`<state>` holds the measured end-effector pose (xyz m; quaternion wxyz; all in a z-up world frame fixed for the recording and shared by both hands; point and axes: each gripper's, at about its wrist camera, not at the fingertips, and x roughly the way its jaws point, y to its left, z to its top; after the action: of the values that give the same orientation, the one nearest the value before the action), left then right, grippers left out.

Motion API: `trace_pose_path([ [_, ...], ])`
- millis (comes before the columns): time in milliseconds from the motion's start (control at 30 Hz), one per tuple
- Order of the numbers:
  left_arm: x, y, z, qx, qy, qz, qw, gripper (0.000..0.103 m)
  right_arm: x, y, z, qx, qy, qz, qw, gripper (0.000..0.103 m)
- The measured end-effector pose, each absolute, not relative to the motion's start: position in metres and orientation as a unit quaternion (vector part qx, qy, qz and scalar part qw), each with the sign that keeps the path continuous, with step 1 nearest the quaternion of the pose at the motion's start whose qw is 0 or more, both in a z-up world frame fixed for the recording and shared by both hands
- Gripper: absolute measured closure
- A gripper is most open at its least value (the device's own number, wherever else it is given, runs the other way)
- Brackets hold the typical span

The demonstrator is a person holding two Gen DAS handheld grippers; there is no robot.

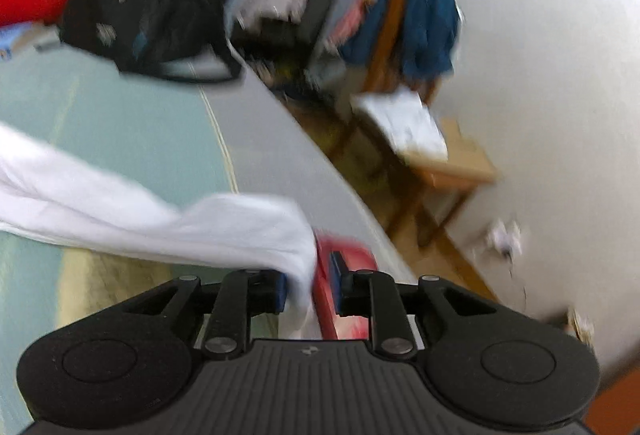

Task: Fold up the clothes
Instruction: 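Grasp the sleeve cuff with the right gripper and pull it straight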

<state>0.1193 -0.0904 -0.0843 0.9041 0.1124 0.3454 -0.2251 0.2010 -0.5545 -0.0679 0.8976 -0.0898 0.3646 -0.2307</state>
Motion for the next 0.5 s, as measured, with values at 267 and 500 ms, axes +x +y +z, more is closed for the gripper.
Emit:
trace_pose_path([
  [267, 0.114, -0.080, -0.068, 0.095, 0.323, -0.223, 0.915, 0.001, 0.166, -0.569, -0.062, -0.006, 0.386, -0.258, 0.886, 0.030],
  [500, 0.111, -0.071, -0.067, 0.086, 0.320, -0.223, 0.917, 0.001, 0.179, -0.556, -0.072, -0.054, 0.425, -0.225, 0.875, 0.027],
])
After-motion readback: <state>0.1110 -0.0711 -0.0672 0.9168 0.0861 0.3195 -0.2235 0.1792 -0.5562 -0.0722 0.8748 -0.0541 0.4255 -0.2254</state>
